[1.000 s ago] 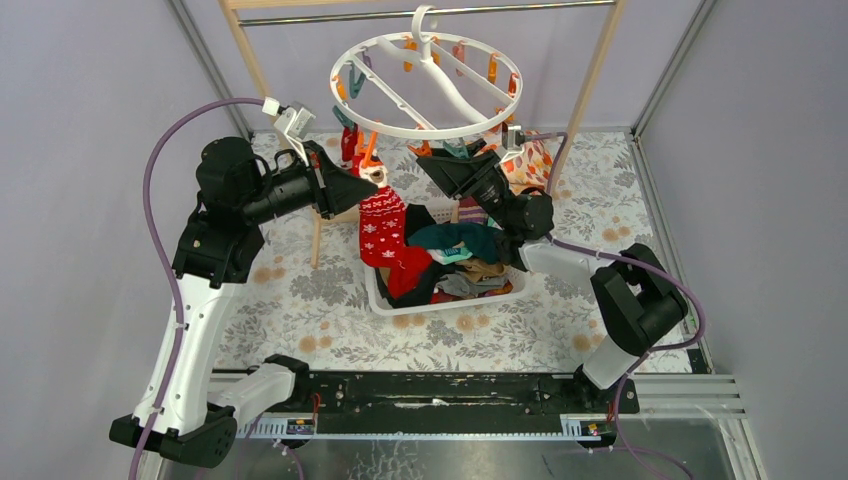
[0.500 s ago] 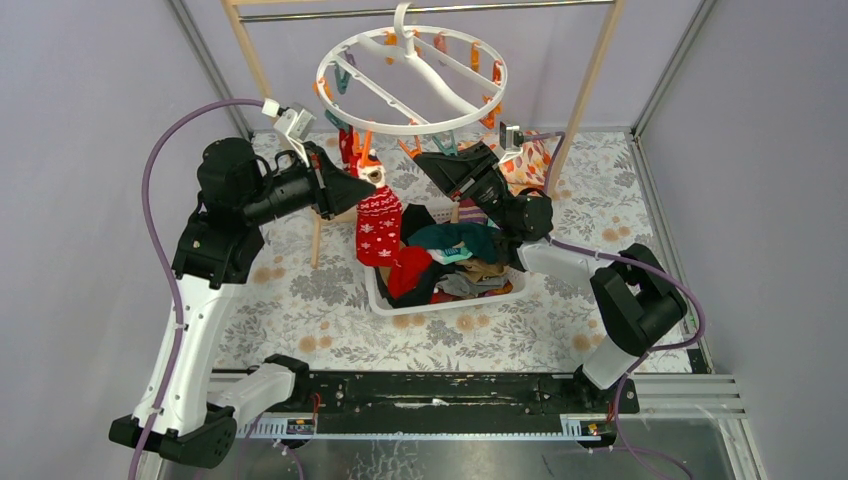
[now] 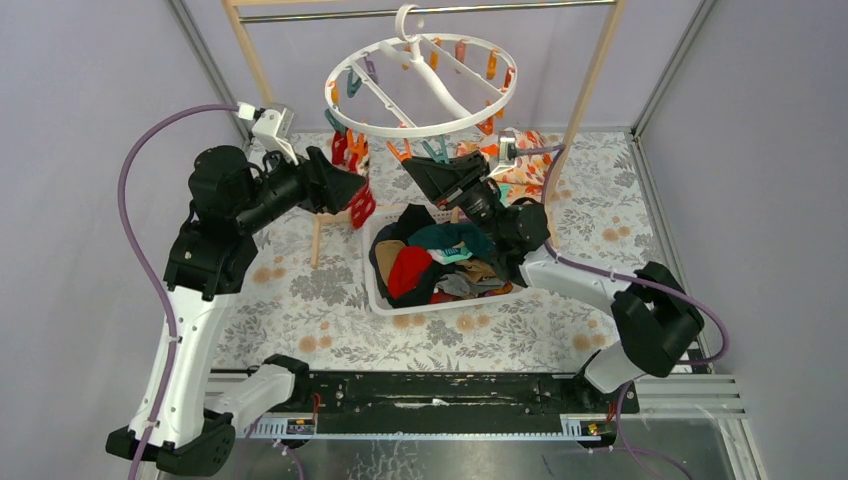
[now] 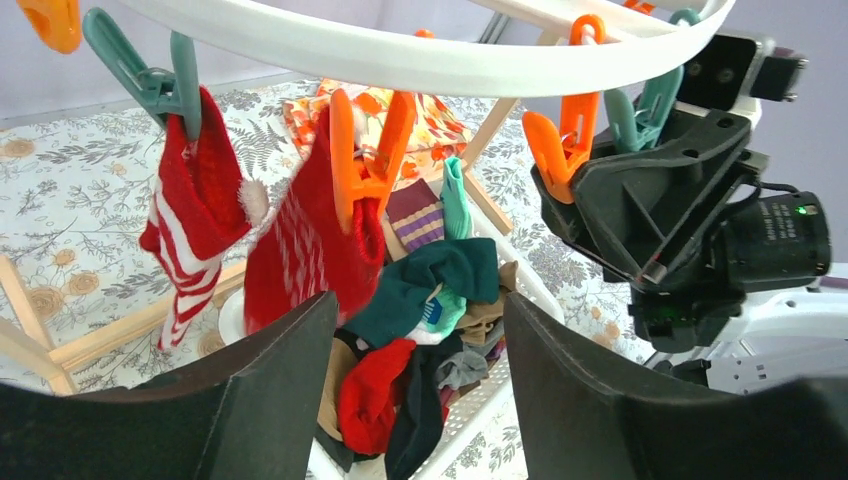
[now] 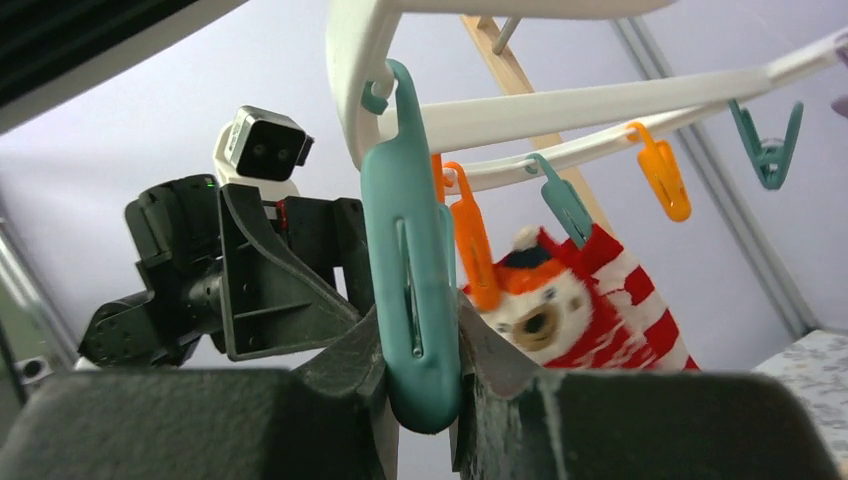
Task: Clip the socks to the hanger
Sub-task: Open the clamp at the hanger.
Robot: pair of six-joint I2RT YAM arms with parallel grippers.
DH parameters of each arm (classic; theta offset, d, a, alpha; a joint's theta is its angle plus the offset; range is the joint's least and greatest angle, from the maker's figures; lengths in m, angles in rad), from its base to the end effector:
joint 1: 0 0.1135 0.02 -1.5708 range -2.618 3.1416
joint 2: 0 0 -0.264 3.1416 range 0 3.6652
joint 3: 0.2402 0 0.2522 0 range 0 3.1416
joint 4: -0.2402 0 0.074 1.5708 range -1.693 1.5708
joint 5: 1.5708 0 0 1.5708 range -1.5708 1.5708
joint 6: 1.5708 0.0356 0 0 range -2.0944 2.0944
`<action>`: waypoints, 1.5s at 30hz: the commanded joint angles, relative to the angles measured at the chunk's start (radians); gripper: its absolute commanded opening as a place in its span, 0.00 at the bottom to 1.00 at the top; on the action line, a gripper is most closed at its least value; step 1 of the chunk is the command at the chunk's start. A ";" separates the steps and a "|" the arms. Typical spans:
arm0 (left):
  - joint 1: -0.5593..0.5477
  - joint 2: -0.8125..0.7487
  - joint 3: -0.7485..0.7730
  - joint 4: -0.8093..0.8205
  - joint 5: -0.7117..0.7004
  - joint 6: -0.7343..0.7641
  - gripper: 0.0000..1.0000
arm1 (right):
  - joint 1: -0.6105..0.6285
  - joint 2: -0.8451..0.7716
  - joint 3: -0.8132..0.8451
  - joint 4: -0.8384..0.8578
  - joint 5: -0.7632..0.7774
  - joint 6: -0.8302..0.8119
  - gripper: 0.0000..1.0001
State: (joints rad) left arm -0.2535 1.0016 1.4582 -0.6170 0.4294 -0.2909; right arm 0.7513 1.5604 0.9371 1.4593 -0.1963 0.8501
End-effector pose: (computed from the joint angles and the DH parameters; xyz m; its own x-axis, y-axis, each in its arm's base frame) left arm 0.1668 -0.0585 0.4807 -0.3276 -0.1845 -0.9266 0.5552 0.7559 -0.3468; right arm 0.2322 0.2264 0.3640 -0.2170 0.8057 -0.5512 -0.9123 0.0336 0.4082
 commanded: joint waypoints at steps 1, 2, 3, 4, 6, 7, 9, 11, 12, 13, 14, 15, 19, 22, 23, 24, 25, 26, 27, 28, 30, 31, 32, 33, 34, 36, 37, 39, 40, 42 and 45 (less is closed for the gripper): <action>-0.003 -0.024 0.044 -0.009 0.040 0.009 0.69 | 0.074 -0.101 0.022 -0.117 0.203 -0.260 0.00; -0.003 -0.021 0.053 -0.013 0.064 -0.004 0.69 | 0.088 -0.105 0.026 -0.126 0.226 -0.288 0.00; -0.003 -0.017 0.062 -0.016 0.086 -0.015 0.69 | 0.103 -0.109 0.032 -0.138 0.248 -0.315 0.00; -0.003 -0.013 0.070 -0.016 0.104 -0.026 0.69 | 0.120 -0.112 0.039 -0.154 0.263 -0.347 0.00; -0.004 0.002 0.092 -0.015 0.128 -0.049 0.69 | 0.153 -0.114 0.053 -0.176 0.286 -0.403 0.00; -0.003 0.015 0.107 -0.015 0.137 -0.062 0.69 | 0.167 -0.113 0.060 -0.185 0.300 -0.431 0.00; -0.004 0.039 0.138 -0.012 0.146 -0.088 0.69 | 0.200 -0.112 0.075 -0.210 0.335 -0.493 0.00; -0.004 0.059 0.159 0.002 0.155 -0.116 0.69 | 0.228 -0.108 0.090 -0.227 0.364 -0.545 0.00; -0.004 0.067 0.165 0.012 0.157 -0.130 0.69 | 0.240 -0.106 0.098 -0.237 0.378 -0.567 0.00; -0.003 0.073 0.167 0.021 0.160 -0.143 0.69 | 0.249 -0.102 0.106 -0.242 0.387 -0.586 0.00; -0.004 0.080 0.168 0.030 0.161 -0.153 0.69 | 0.257 -0.098 0.112 -0.245 0.394 -0.598 0.00; -0.004 0.086 0.168 0.037 0.161 -0.162 0.69 | 0.263 -0.094 0.117 -0.247 0.399 -0.608 0.00; -0.005 0.106 0.154 0.069 0.154 -0.186 0.69 | 0.289 -0.080 0.138 -0.258 0.428 -0.656 0.00; -0.005 0.117 0.144 0.109 0.152 -0.208 0.69 | 0.308 -0.074 0.144 -0.261 0.459 -0.696 0.00; -0.006 0.122 0.142 0.126 0.170 -0.217 0.69 | 0.315 -0.072 0.144 -0.257 0.464 -0.710 0.00; -0.006 0.126 0.140 0.143 0.181 -0.227 0.69 | 0.320 -0.070 0.144 -0.255 0.470 -0.725 0.00; -0.006 0.131 0.141 0.156 0.189 -0.240 0.69 | 0.324 -0.069 0.145 -0.255 0.475 -0.735 0.00; -0.005 0.138 0.145 0.163 0.195 -0.247 0.69 | 0.328 -0.068 0.146 -0.255 0.481 -0.742 0.00; -0.006 0.145 0.151 0.165 0.198 -0.250 0.69 | 0.329 -0.068 0.146 -0.254 0.486 -0.747 0.00; -0.006 0.152 0.153 0.165 0.202 -0.251 0.69 | 0.330 -0.067 0.147 -0.255 0.488 -0.748 0.00; -0.006 0.158 0.152 0.172 0.204 -0.256 0.68 | 0.333 -0.065 0.151 -0.258 0.486 -0.756 0.00; -0.006 0.159 0.149 0.174 0.202 -0.257 0.68 | 0.335 -0.063 0.153 -0.259 0.485 -0.759 0.00; -0.006 0.161 0.147 0.175 0.197 -0.257 0.68 | 0.337 -0.062 0.155 -0.260 0.486 -0.763 0.00; -0.006 0.162 0.144 0.175 0.190 -0.256 0.67 | 0.339 -0.062 0.156 -0.260 0.485 -0.768 0.00; -0.005 0.162 0.142 0.174 0.179 -0.254 0.65 | 0.341 -0.060 0.159 -0.262 0.487 -0.774 0.00; -0.006 0.163 0.137 0.168 0.152 -0.252 0.64 | 0.346 -0.059 0.163 -0.263 0.491 -0.787 0.00; -0.006 0.161 0.136 0.168 0.142 -0.252 0.64 | 0.348 -0.057 0.166 -0.267 0.492 -0.795 0.00; -0.006 0.159 0.129 0.168 0.116 -0.259 0.64 | 0.352 -0.055 0.172 -0.270 0.494 -0.804 0.00; -0.006 0.158 0.126 0.168 0.108 -0.263 0.64 | 0.354 -0.053 0.175 -0.273 0.494 -0.809 0.00; -0.006 0.161 0.124 0.168 0.108 -0.268 0.64 | 0.361 -0.048 0.186 -0.279 0.492 -0.825 0.00; -0.005 0.170 0.130 0.168 0.111 -0.285 0.62 | 0.373 -0.040 0.201 -0.296 0.498 -0.845 0.00</action>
State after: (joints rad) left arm -0.2554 1.1675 1.5879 -0.5190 0.5644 -0.5472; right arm 1.0851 1.5150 1.0771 1.1336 0.3061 0.0685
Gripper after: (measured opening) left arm 0.633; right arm 0.234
